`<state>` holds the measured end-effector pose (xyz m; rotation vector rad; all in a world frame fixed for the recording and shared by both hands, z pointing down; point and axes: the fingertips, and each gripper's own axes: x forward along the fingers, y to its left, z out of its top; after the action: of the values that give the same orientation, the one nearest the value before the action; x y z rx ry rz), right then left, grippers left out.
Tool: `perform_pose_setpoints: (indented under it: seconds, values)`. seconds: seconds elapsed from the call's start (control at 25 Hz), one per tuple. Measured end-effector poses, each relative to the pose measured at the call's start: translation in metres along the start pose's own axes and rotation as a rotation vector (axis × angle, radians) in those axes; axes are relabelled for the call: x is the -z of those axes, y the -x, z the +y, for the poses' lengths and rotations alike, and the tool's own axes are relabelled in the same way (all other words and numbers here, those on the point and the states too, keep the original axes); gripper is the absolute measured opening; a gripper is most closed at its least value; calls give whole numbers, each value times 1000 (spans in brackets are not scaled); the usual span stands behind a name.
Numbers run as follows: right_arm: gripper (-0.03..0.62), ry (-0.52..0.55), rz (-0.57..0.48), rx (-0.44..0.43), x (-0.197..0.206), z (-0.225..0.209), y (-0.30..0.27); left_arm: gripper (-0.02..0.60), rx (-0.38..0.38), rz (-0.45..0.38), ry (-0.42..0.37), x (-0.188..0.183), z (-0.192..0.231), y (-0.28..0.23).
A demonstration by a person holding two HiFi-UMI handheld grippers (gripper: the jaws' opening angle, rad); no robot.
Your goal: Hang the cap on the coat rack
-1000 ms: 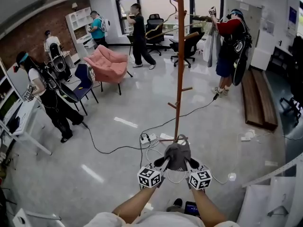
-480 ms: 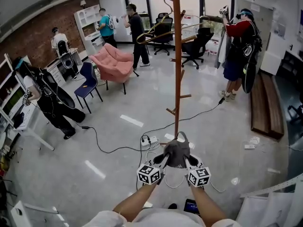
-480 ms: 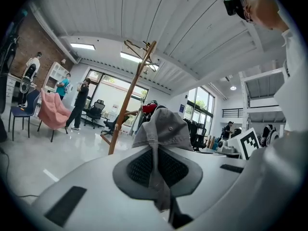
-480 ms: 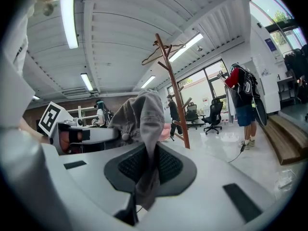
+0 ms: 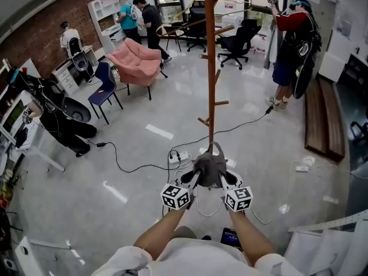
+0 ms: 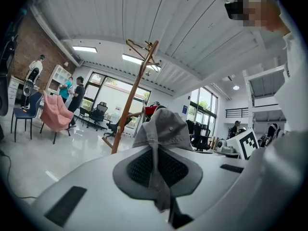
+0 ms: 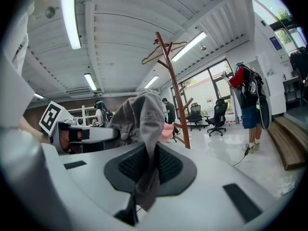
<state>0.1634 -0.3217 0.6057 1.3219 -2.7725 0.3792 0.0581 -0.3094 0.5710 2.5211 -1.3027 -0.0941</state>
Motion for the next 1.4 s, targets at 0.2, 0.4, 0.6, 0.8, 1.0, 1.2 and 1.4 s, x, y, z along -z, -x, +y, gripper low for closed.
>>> perform_pose_setpoints:
  seconds: [0.2, 0.4, 0.6, 0.8, 1.0, 1.2, 1.4]
  values:
    - [48, 7, -6, 3, -3, -5, -27, 23, -9, -9, -8, -6, 25, -13]
    - [48, 14, 6, 8, 1, -6, -55, 23, -13, -22, 13, -6, 49, -23]
    - [48, 24, 19, 21, 2, -10, -92, 23, -3, -24, 25, -9, 87, -37]
    - [48, 20, 32, 33, 9, -25, -130, 23, 19, -17, 13, -10, 119, -60]
    - [48, 10, 65, 55, 21, -43, -164, 23, 31, 4, 26, -1, 151, -88]
    - [48, -7, 98, 87, 33, -65, -189, 23, 33, 21, 53, 11, 174, -116]
    - [48, -37, 137, 117, 42, -81, -218, 23, 34, 43, 82, 15, 205, -143]
